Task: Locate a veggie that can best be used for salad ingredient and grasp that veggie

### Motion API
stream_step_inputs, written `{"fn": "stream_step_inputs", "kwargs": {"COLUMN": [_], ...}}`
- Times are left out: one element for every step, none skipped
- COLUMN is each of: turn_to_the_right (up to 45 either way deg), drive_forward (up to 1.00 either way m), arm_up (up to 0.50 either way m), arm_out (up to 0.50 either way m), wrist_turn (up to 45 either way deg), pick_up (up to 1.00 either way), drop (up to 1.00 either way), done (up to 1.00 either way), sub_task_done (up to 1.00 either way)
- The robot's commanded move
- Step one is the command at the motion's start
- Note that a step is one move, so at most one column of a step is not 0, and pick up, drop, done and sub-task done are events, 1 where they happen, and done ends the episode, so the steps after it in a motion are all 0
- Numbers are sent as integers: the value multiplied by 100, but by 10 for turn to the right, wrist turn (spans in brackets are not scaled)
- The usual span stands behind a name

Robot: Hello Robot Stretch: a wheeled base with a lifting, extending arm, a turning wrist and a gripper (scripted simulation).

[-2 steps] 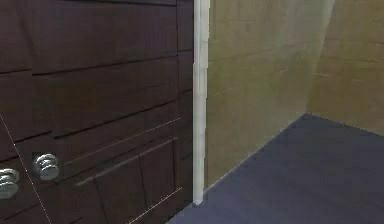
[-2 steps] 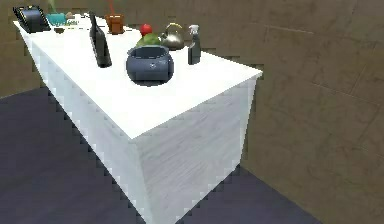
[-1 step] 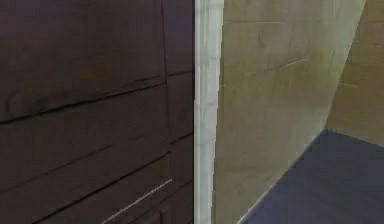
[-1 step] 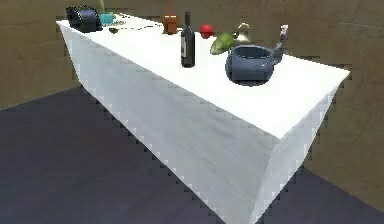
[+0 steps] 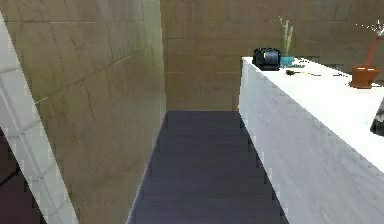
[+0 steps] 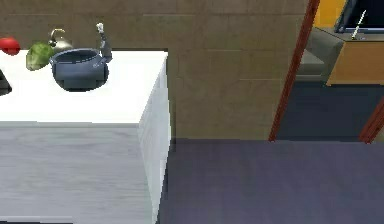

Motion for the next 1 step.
{"fn": "stream_step_inputs", "kwargs": {"turn_to_the_right": [270], "drive_forward": [0], "arm_up": [0], "arm_out": [0], "wrist_turn": [0], "pick_up": [0], "drop": [0], "done": [0], "sub_task_done": [0]}}
